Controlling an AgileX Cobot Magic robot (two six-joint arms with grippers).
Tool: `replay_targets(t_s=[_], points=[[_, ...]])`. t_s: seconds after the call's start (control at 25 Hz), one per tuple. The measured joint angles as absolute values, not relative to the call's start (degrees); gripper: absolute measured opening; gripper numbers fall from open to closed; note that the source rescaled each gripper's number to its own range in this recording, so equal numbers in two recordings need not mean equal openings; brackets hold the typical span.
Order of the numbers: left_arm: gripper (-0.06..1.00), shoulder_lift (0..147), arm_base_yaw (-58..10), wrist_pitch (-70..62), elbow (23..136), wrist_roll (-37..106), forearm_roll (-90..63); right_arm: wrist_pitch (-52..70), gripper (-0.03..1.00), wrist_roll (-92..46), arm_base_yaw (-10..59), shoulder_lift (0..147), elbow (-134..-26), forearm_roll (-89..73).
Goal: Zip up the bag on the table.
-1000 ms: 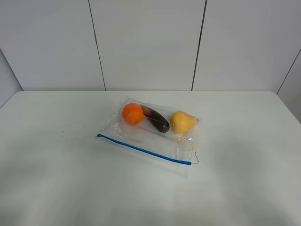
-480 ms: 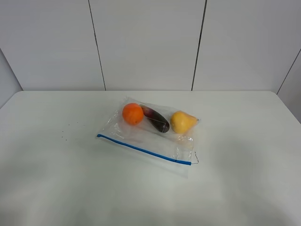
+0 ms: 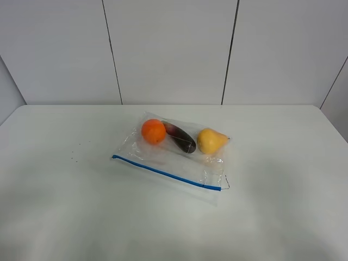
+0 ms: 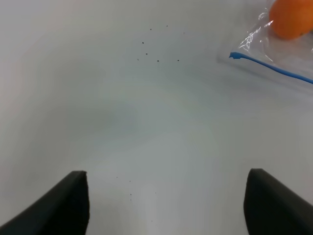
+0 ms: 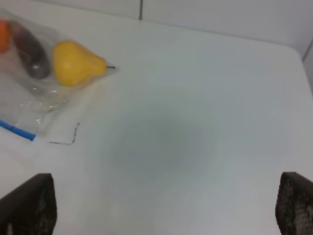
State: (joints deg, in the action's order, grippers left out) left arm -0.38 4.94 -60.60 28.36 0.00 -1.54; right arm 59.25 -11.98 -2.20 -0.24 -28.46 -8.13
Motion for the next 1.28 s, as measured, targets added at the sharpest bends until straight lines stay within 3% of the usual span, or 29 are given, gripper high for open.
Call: replay_targets(t_s=[1.0,1.28], points=[[0.88,-0.4,4.9,-60.6,28.4,0.0,-1.5,59.2,1.0,-12.0,-2.1,-0.2,-28.5,-8.1],[0.88,-0.4,9.0,-60.6,28.4,0.0,-1.5,59.2,1.0,-12.0,-2.1,-0.2,-28.5,-8.2]])
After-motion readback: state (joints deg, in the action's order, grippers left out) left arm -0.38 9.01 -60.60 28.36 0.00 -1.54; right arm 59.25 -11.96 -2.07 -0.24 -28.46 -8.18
